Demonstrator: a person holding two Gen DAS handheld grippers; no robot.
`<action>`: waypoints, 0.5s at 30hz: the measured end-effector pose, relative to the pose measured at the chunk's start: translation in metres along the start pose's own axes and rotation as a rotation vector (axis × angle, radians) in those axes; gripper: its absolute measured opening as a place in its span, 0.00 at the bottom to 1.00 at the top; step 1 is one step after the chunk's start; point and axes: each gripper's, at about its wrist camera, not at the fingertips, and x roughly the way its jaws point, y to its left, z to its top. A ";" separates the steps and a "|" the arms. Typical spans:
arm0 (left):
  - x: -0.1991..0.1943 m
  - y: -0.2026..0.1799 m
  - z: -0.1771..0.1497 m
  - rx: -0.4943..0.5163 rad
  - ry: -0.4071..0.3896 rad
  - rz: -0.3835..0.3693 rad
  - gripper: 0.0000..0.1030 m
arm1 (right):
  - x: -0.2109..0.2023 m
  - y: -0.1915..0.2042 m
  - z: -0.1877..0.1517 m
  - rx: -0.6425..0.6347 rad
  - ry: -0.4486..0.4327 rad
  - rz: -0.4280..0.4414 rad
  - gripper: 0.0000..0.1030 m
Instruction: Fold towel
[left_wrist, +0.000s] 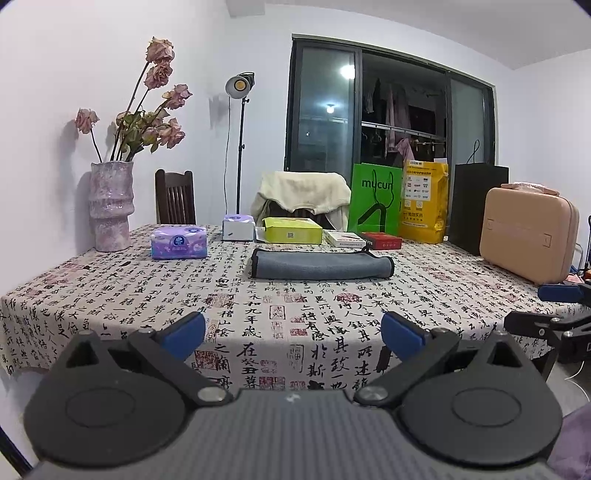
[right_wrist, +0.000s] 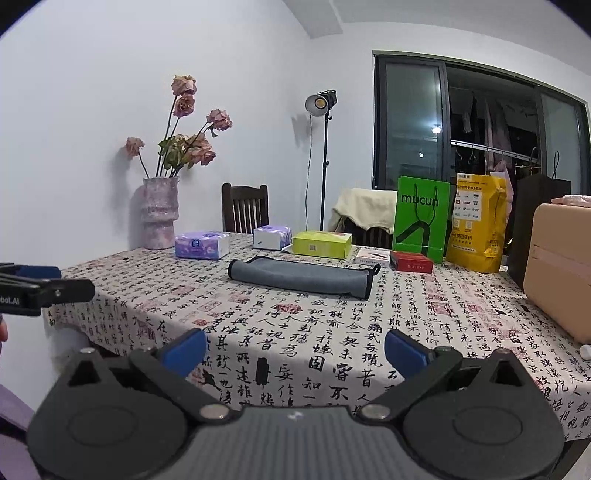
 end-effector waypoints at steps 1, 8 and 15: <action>0.000 0.000 0.000 0.001 -0.001 0.001 1.00 | 0.000 0.000 0.000 0.000 0.001 0.001 1.00; 0.000 0.000 0.000 0.004 -0.005 -0.001 1.00 | 0.000 0.000 -0.001 0.000 -0.001 0.004 1.00; 0.000 0.000 0.000 0.007 -0.006 -0.003 1.00 | 0.000 0.001 -0.001 -0.001 -0.001 0.003 1.00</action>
